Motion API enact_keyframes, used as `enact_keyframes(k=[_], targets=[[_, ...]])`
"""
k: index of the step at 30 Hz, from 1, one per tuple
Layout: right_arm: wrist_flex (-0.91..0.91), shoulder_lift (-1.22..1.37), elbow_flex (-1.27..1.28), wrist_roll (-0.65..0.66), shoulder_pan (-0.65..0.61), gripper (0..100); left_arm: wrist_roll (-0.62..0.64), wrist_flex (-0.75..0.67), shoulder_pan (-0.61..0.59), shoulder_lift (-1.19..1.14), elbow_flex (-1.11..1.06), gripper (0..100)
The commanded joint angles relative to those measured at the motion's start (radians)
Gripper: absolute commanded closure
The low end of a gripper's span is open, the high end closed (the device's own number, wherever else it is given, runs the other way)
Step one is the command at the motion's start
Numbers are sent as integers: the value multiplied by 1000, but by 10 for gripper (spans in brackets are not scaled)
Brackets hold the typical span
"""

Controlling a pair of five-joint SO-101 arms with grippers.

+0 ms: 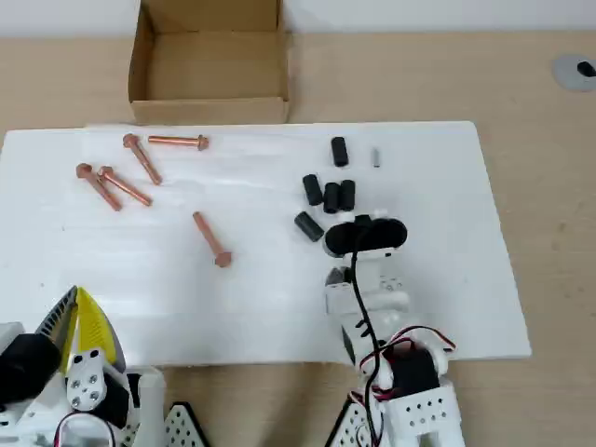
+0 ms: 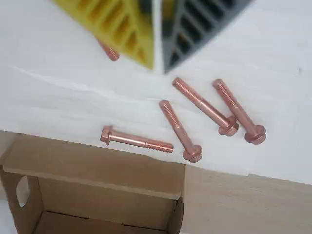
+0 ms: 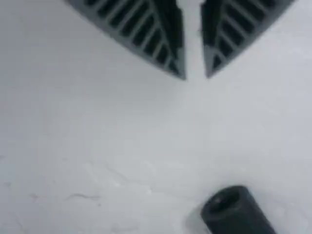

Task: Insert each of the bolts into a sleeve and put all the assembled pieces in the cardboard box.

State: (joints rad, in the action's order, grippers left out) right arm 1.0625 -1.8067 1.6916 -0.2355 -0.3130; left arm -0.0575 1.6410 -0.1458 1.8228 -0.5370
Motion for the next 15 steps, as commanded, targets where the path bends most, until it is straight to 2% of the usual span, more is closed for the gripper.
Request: enact_keyframes(k=[1,15], targets=[[2,-82,-4,-9,18,971,-2,-5,-6,5,-2,991],[9,-99,-2,-9,1,971,-2,-5,-6,5,-2,991]])
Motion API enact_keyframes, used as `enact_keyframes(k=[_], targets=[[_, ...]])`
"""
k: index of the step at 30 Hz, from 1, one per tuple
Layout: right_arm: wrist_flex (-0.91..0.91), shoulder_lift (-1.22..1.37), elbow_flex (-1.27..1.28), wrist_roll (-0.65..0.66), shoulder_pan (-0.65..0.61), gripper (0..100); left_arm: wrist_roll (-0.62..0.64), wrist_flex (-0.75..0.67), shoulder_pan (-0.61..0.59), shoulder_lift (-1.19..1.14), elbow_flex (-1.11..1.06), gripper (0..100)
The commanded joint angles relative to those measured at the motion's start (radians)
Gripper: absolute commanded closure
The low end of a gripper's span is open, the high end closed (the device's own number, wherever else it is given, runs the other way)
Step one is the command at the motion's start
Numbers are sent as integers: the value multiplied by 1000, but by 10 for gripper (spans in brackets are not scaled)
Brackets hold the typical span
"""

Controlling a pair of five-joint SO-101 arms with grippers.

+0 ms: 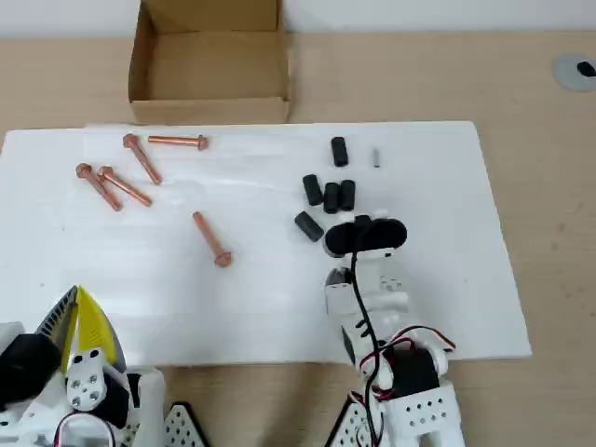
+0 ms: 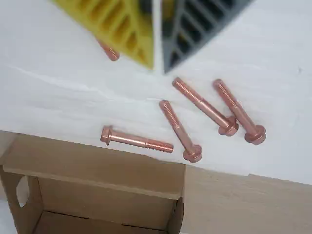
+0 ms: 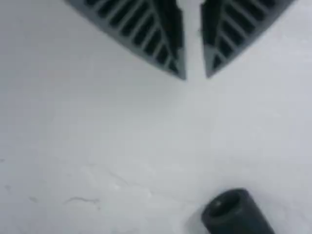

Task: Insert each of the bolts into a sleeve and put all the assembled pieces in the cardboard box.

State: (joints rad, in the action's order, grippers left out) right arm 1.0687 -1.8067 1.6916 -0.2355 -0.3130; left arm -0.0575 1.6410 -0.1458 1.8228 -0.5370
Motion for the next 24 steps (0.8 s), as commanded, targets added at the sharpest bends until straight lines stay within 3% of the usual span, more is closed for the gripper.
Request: enact_keyframes(k=[1,21,24], targets=[[3,-99,-2,-9,1,971,-2,-5,-11,5,-2,991],[-5,-99,-2,-2,4,968,-5,-5,-8,4,-3,991],[3,-102,-5,60,7,968,-5,-5,-3,5,-2,991]])
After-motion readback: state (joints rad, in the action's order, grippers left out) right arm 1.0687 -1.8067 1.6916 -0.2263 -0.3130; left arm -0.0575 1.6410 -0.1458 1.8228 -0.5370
